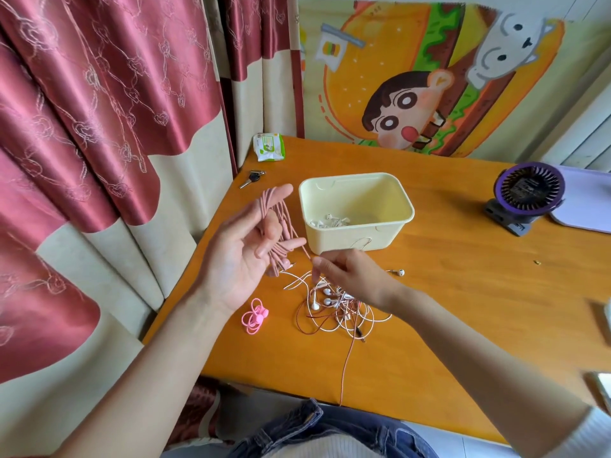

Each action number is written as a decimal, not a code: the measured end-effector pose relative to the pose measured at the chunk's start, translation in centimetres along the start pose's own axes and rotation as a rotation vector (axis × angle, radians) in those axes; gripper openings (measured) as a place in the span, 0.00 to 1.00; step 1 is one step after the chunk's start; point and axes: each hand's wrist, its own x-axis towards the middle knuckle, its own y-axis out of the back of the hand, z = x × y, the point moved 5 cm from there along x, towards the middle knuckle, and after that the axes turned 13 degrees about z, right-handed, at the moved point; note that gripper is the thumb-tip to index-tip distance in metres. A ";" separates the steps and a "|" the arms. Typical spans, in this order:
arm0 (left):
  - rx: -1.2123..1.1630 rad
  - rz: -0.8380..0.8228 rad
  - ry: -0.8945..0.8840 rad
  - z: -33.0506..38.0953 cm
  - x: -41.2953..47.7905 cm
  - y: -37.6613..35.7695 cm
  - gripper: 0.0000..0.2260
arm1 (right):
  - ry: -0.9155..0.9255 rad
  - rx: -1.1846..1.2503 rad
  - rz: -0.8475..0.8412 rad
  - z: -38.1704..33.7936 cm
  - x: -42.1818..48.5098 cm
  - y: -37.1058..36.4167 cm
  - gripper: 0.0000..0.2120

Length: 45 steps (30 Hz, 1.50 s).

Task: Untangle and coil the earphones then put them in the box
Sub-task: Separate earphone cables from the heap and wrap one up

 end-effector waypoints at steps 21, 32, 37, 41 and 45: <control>0.912 0.018 -0.174 -3.8 1.1 3.7 0.12 | 0.151 -0.086 -0.128 -4.0 -2.3 -0.6 0.12; 0.247 -0.258 0.362 -5.6 -1.5 1.4 0.14 | 0.094 0.087 0.110 -3.0 0.4 4.3 0.11; -0.160 -0.418 0.390 -3.7 -1.4 0.7 0.16 | 0.084 0.109 0.112 -2.5 -0.3 2.7 0.13; -0.379 -0.535 0.394 -2.4 -0.8 0.8 0.17 | 0.027 0.099 0.057 -2.0 -1.5 0.4 0.16; -0.263 -0.237 0.257 -1.4 0.3 1.7 0.19 | 0.044 0.009 -0.022 -2.1 -3.1 -1.7 0.16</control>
